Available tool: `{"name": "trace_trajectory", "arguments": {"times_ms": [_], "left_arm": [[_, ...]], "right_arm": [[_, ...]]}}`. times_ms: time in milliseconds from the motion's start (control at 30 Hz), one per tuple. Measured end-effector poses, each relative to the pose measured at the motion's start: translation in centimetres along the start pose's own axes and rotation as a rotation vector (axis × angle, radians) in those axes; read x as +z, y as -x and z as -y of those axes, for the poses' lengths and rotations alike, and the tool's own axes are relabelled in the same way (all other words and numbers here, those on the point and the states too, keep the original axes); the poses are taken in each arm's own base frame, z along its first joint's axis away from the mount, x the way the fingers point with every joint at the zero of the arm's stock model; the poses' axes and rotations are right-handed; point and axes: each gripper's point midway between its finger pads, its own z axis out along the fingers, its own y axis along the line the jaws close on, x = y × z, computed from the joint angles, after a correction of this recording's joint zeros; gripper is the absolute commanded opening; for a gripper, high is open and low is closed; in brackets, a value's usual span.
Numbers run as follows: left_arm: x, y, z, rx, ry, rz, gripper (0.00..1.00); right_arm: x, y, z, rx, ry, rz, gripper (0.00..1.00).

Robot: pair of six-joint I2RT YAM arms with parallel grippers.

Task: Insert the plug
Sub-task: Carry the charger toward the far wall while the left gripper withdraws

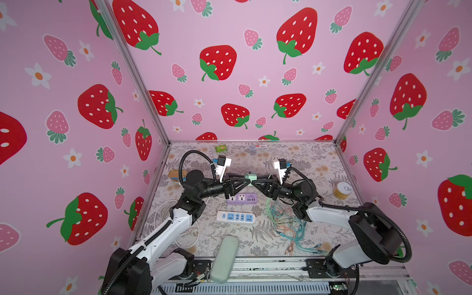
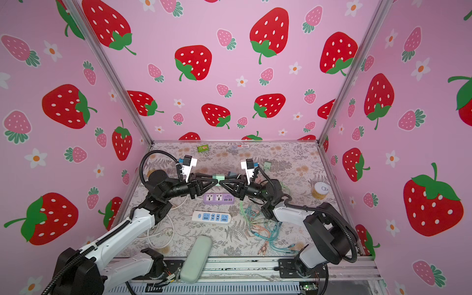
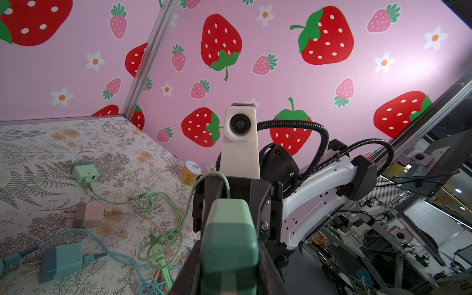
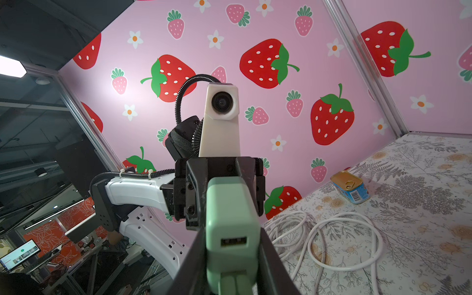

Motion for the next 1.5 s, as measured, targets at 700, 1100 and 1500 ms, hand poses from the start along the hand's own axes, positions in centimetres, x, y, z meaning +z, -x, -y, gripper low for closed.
{"name": "trace_trajectory", "arguments": {"times_ms": [700,1100,1500], "left_arm": [[-1.2,0.5,-1.9,-0.050,0.093,0.023,0.58],[-3.5,-0.4,-2.5,-0.059,0.182,0.033,0.60],[-5.6,-1.8,-5.8,-0.116,0.386,0.049,0.61]], "right_arm": [[-0.8,0.5,2.1,-0.059,-0.143,-0.055,0.11],[-0.2,3.3,2.6,-0.173,-0.238,-0.114,0.11],[1.1,8.9,3.0,-0.320,-0.370,-0.194,0.11]]}}
